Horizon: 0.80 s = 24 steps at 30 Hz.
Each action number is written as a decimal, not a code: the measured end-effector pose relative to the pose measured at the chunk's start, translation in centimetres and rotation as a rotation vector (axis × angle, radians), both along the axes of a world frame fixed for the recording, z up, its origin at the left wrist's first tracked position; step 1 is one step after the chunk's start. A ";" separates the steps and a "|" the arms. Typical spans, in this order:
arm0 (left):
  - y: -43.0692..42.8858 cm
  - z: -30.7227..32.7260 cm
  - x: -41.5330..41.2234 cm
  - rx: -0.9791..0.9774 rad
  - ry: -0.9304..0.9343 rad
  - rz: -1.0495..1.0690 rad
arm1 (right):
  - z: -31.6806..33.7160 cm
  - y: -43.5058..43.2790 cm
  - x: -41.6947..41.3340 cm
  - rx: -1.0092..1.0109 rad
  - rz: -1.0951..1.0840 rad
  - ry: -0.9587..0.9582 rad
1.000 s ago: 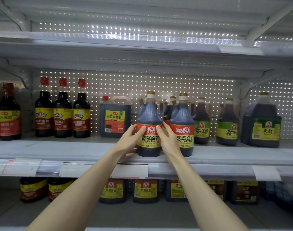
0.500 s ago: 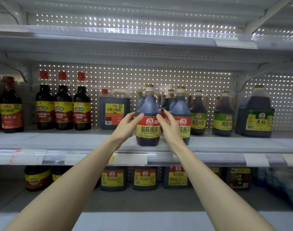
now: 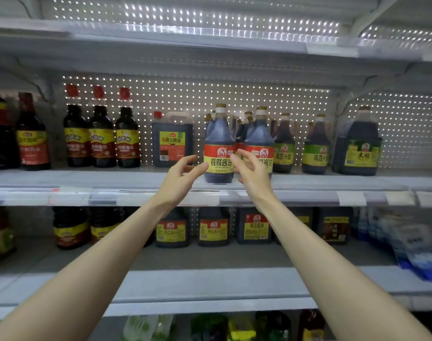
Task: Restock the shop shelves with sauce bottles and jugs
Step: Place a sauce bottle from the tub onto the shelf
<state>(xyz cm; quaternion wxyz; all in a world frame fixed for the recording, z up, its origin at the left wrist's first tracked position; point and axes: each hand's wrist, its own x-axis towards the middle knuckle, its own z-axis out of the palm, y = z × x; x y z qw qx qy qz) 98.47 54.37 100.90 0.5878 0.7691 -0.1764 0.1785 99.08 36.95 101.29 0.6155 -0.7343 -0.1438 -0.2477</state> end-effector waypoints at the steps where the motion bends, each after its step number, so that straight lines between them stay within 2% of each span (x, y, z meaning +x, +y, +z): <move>1: 0.4 0.0 -0.5 0.004 -0.003 0.000 | 0.0 0.3 -0.4 0.000 -0.004 -0.002; 15: 4.0 -3.4 -8.2 0.010 0.045 0.017 | -3.5 2.4 -6.5 -0.046 0.048 0.042; 19: 3.4 -7.7 -10.3 -0.046 0.128 0.035 | -8.2 1.7 -8.3 -0.066 0.072 0.153; 24: 2.6 -16.9 -12.8 -0.078 0.298 0.077 | -16.5 1.5 -10.7 -0.055 0.115 0.311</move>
